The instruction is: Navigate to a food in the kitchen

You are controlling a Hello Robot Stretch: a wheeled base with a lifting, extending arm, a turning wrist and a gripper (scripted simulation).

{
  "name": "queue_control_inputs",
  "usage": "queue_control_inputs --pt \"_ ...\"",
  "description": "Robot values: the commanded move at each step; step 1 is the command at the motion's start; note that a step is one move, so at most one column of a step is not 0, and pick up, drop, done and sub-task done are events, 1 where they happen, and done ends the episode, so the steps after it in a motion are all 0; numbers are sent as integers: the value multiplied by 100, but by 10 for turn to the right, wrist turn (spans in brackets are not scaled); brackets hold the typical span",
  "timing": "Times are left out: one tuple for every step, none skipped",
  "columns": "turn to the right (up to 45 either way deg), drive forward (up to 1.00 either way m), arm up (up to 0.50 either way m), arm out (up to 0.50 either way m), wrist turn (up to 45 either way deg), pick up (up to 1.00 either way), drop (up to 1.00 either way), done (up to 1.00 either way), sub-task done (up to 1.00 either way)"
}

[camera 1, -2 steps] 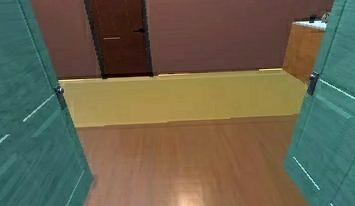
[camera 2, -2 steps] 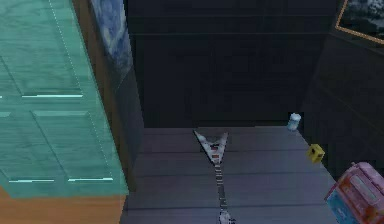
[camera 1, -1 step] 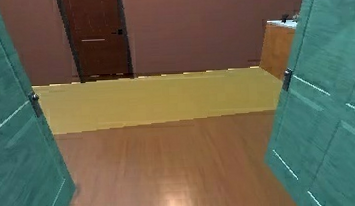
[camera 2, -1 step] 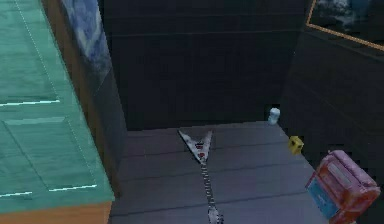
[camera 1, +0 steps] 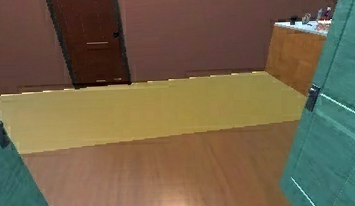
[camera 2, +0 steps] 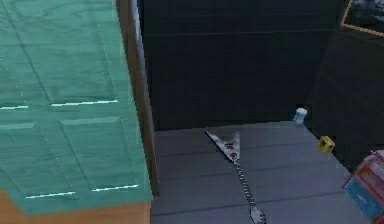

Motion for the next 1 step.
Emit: queue_control_inputs --pt "30 0 0 0 0 0 0 0 0"
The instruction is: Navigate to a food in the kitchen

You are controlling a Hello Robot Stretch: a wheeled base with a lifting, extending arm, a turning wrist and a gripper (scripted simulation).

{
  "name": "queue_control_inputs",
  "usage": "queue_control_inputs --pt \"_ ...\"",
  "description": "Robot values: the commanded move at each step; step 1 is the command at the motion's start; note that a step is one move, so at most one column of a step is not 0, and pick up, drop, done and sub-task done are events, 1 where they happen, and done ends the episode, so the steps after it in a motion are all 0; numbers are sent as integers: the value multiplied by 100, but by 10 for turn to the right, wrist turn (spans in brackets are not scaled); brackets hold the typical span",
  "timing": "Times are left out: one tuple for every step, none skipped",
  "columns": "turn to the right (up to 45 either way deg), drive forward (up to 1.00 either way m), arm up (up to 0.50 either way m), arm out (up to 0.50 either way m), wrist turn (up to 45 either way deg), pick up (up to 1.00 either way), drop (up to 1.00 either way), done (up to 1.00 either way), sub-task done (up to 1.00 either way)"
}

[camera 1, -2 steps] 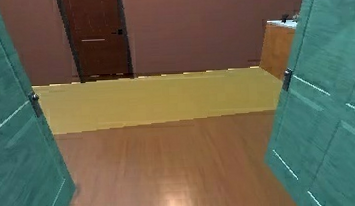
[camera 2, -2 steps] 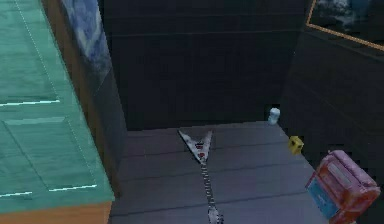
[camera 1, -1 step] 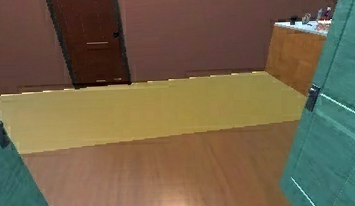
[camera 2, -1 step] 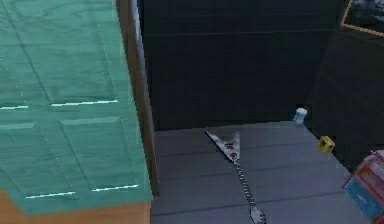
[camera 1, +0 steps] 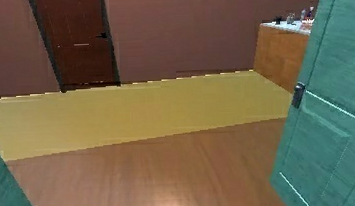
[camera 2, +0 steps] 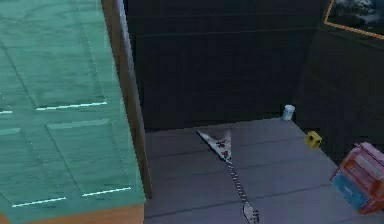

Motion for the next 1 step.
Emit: queue_control_inputs --pt "0 100 0 0 0 0 0 0 0"
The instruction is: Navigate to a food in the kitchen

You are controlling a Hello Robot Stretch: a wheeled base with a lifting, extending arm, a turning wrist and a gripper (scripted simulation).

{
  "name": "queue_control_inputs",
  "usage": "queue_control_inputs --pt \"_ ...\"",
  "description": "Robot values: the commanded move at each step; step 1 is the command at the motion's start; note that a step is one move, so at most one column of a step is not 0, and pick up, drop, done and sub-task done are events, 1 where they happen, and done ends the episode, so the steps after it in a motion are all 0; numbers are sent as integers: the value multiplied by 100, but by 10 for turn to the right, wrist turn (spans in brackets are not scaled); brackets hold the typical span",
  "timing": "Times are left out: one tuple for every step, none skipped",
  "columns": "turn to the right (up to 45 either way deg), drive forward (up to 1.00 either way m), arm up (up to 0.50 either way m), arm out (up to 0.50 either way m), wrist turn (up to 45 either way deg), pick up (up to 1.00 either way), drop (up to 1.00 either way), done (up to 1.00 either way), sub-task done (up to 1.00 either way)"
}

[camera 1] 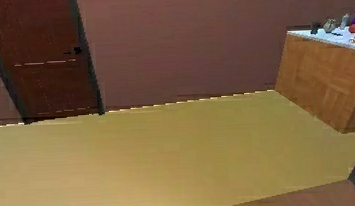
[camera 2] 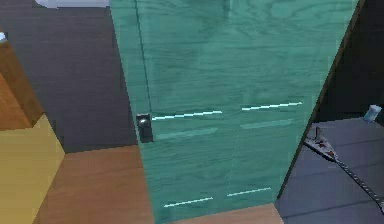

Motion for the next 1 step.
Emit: queue_control_inputs --pt "60 0 0 0 0 0 0 0 0"
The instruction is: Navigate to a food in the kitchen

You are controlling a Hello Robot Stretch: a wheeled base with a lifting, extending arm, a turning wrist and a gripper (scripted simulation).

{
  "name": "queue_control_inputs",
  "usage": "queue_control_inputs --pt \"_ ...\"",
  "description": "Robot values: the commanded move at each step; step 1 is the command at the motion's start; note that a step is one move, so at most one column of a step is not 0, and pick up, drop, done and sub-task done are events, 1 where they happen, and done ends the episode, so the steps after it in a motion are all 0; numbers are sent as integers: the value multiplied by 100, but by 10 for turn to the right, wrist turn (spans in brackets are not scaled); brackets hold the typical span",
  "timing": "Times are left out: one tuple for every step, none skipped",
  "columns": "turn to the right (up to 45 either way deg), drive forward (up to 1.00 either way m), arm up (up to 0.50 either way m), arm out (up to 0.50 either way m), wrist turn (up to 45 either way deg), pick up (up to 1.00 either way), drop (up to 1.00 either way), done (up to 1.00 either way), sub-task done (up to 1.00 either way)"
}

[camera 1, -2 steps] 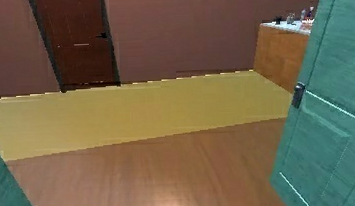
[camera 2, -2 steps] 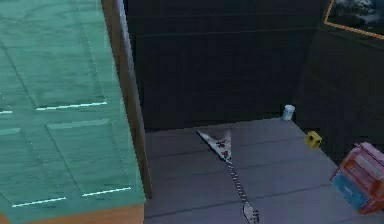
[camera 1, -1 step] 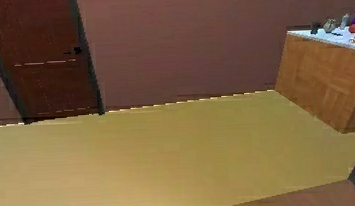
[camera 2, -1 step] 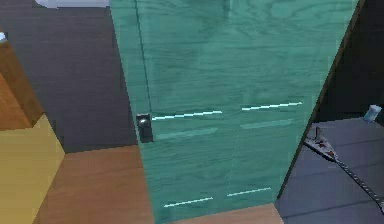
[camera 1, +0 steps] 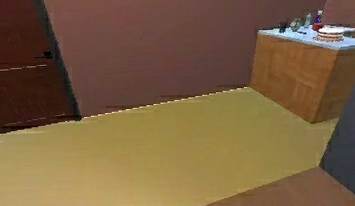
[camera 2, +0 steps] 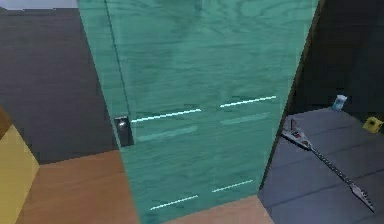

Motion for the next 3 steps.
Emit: queue_control_inputs --pt "0 35 0 0 0 0 0 0 0" --pt "330 0 0 0 0 0 0 0 0" --pt "0 100 0 0 0 0 0 0 0"
